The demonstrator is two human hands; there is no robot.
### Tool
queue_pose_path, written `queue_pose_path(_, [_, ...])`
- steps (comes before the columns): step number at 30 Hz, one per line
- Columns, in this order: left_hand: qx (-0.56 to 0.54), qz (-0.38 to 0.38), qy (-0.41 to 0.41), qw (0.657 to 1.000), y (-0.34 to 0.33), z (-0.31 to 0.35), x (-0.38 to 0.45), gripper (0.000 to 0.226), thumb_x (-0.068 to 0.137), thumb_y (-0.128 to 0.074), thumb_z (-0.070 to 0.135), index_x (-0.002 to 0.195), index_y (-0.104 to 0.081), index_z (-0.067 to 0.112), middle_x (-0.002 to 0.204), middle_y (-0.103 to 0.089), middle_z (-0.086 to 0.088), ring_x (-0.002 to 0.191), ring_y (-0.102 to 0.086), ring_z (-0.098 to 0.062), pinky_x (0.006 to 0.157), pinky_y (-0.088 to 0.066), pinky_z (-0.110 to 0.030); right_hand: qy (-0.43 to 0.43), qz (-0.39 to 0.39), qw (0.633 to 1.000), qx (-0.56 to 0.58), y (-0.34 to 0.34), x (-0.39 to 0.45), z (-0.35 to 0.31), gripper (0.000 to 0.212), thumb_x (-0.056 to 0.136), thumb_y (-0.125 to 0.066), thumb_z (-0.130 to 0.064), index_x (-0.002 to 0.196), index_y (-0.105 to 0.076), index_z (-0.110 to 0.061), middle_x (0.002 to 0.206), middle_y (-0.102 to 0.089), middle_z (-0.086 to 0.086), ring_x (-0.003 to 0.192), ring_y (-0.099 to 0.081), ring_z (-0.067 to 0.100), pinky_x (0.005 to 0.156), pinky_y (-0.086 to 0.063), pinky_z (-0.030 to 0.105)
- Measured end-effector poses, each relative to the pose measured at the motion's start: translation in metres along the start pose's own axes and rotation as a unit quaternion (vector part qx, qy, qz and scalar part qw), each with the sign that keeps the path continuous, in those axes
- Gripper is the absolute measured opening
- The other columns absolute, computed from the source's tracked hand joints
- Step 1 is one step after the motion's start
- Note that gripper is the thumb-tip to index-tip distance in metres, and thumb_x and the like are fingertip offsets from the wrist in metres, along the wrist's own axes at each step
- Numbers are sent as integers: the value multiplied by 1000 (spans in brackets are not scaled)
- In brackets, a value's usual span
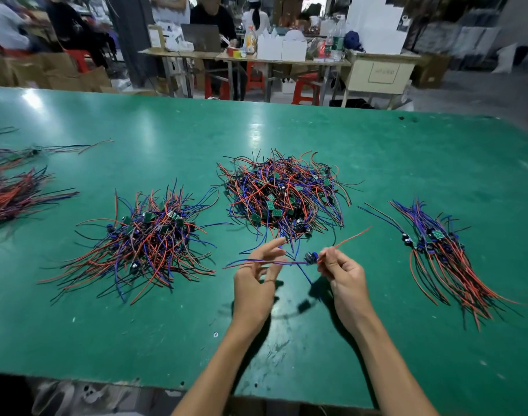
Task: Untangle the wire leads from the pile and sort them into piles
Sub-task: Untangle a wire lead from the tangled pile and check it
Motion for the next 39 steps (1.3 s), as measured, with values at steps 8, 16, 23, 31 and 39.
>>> queue_pose_path(8, [-55,-214,114,969,-16,5,4,32,85,-80,12,117,-72,13,108,-75,-11,83,-74,-26,70,-62,-33,29,-35,993,-107,-9,-4,-3,26,93,-61,-33,78,-73,-16,71,-69,-7,66,-59,3,67,-49,18])
queue_pose_path(16, [54,-228,181,955,-23,-5,3,27,87,-75,2,113,-70,6,93,-73,-5,71,-73,-20,68,-58,-27,55,-27,989,-137,-13,-6,-5,18,97,-65,-25,86,-79,-20,76,-72,-3,71,-61,5,68,-49,16])
queue_pose_path(23, [-13,-152,239,959,-31,-17,1,13,98,-64,13,97,-71,3,80,-67,-8,64,-71,-19,65,-61,-28,72,-15,977,-200,-12,-7,-7,22,100,-63,-24,89,-81,-32,91,-64,-12,88,-63,5,80,-49,18])
queue_pose_path(31, [-52,-167,243,954,-34,-23,-1,17,98,-61,10,93,-76,4,80,-74,-11,65,-72,-19,64,-61,-26,63,-47,970,-231,-19,-11,-2,24,103,-58,-17,92,-79,-21,96,-75,-4,89,-68,11,82,-51,29])
queue_pose_path(39, [-20,-249,238,939,-36,-20,-3,26,102,-55,15,90,-76,7,92,-77,-14,86,-76,-27,78,-62,-32,20,-37,985,-170,-17,-14,1,21,99,-64,-18,85,-80,-18,83,-75,5,75,-70,15,67,-59,31])
Point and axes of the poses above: each hand's wrist, its own x-axis towards the middle knuckle, its own y-axis out of the back of the hand, z = x × y, the point moved 7 cm from there along x, towards the middle knuckle
